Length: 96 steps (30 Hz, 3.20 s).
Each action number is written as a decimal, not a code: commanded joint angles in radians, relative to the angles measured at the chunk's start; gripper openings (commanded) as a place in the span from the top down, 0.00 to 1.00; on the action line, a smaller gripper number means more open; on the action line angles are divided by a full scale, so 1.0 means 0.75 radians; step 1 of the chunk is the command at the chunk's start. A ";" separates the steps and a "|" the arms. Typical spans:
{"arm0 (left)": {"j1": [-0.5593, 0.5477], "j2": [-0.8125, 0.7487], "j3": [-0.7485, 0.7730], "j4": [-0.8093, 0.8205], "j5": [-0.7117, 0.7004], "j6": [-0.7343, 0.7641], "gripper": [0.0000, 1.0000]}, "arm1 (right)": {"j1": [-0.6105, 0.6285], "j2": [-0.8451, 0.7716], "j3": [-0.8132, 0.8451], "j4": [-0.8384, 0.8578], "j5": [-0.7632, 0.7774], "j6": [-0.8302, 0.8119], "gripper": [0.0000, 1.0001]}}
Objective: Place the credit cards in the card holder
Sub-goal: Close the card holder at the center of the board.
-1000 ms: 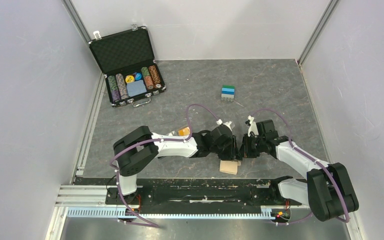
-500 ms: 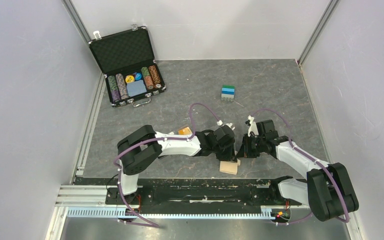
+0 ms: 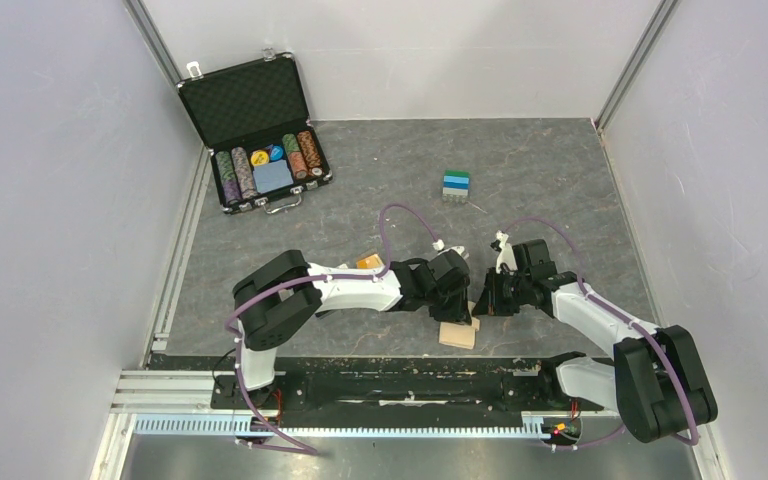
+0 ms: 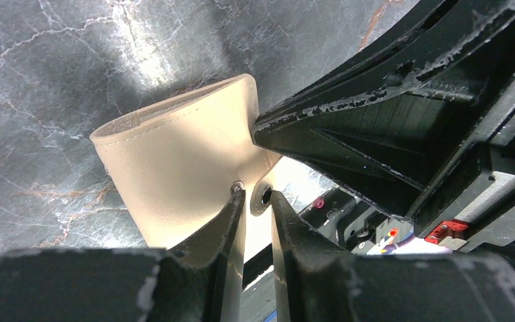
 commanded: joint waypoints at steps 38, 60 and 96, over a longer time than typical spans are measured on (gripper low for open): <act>0.013 -0.096 0.004 -0.052 -0.124 0.086 0.98 | 0.002 -0.028 0.002 -0.053 0.004 -0.014 0.96; 0.037 -0.029 -0.011 -0.016 -0.067 0.063 0.98 | 0.002 -0.116 0.082 -0.091 -0.004 -0.022 0.94; 0.034 0.001 -0.040 -0.054 -0.103 0.015 0.98 | 0.189 -0.100 0.018 0.000 0.076 0.079 1.00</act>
